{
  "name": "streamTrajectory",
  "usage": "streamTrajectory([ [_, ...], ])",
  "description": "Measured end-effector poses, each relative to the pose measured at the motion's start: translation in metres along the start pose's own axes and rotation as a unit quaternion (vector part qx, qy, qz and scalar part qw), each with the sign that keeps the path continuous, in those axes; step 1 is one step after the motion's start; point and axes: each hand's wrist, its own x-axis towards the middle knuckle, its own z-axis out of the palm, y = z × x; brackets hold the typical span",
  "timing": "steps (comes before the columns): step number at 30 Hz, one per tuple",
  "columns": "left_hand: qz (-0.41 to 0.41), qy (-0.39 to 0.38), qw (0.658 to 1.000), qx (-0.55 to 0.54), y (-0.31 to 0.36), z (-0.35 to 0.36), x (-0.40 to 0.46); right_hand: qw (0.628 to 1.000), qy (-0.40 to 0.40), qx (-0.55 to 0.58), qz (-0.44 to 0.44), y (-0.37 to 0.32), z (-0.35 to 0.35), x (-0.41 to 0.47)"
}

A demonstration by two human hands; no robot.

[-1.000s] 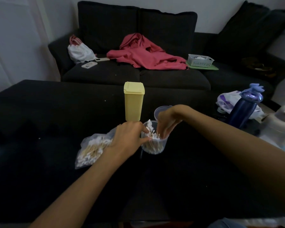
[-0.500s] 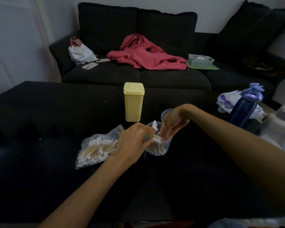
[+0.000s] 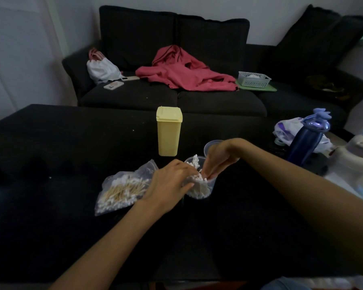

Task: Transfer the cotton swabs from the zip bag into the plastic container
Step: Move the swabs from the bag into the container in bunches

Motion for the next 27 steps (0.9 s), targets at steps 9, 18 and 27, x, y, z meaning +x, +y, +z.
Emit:
streamTrajectory([
  [9,-0.023,0.028,0.999,0.024,-0.005,-0.014,0.001,0.999,0.029,0.001,0.025,-0.008,-0.003,-0.023],
  [18,-0.267,0.145,0.952,-0.033,-0.05,-0.066,-0.057,0.93,0.252,0.093,-0.252,-0.004,0.057,-0.047],
  [27,-0.25,-0.006,0.965,-0.076,-0.084,-0.052,-0.105,0.918,0.285,0.07,-0.267,-0.016,0.141,0.006],
])
